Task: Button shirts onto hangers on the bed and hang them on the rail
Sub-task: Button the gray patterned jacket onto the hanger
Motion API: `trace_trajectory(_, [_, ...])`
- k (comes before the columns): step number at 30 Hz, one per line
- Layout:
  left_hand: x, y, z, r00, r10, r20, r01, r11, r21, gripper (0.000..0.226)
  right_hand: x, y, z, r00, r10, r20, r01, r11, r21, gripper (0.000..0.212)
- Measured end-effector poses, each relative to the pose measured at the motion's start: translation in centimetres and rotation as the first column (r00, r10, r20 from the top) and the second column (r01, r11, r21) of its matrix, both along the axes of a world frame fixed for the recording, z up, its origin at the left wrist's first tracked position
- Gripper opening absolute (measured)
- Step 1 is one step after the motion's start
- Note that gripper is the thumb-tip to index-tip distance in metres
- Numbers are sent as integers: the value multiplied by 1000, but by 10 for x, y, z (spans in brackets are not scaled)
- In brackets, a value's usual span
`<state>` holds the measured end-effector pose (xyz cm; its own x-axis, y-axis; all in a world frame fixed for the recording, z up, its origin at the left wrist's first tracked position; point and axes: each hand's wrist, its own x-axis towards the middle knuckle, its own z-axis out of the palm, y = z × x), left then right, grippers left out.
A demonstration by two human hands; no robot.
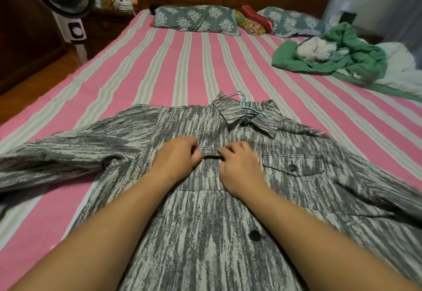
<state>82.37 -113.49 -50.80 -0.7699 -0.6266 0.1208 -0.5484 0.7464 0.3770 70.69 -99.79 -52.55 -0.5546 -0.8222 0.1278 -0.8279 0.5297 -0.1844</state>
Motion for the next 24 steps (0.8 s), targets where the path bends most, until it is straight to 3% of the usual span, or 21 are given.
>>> trace_trajectory(2, [-3, 8, 3, 995, 35, 94, -40, 998, 47, 18, 3, -2, 6, 999, 25, -37, -21, 995, 100, 50])
trace_trajectory(4, [-5, 28, 17, 948, -3, 318, 4, 1000, -1, 36, 6, 1, 25, 996, 73, -42, -62, 975, 216, 52])
trace_trajectory(6, [-3, 62, 35, 849, -75, 523, 86, 996, 2, 49, 10, 11, 45, 991, 112, 67, -128, 943, 306, 50])
trace_trajectory(8, [4, 93, 39, 801, -121, 587, 95, 993, 75, 51, 17, 39, 61, 969, 105, 225, -168, 944, 285, 39])
trace_trajectory(10, [13, 121, 36, 834, -123, 538, 82, 992, 99, 58, 23, 91, 69, 977, 79, 199, -114, 979, 170, 24])
trace_trajectory(12, [19, 156, 35, 910, -150, 387, 125, 988, 88, 63, 19, 156, 73, 994, -5, 105, 6, 1000, -12, 24])
trace_trajectory(15, [19, 219, 43, 918, -318, 236, 304, 948, 97, 60, 4, 263, 76, 956, -270, 112, 292, 911, -292, 31])
trace_trajectory(17, [17, 255, 43, 872, -413, 263, 410, 909, 71, 62, -8, 333, 71, 852, -511, 114, 513, 769, -381, 35])
trace_trajectory(20, [18, 278, 31, 825, -420, 378, 452, 892, 2, 66, -36, 430, 50, 557, -804, 207, 823, 500, -269, 56])
trace_trajectory(22, [19, 278, 32, 817, -413, 402, 452, 892, -3, 68, -53, 481, 33, 374, -786, 491, 917, 393, -69, 101])
trace_trajectory(24, [21, 277, 33, 813, -408, 416, 452, 892, -8, 69, -62, 514, 16, 265, -565, 782, 909, 417, -6, 154])
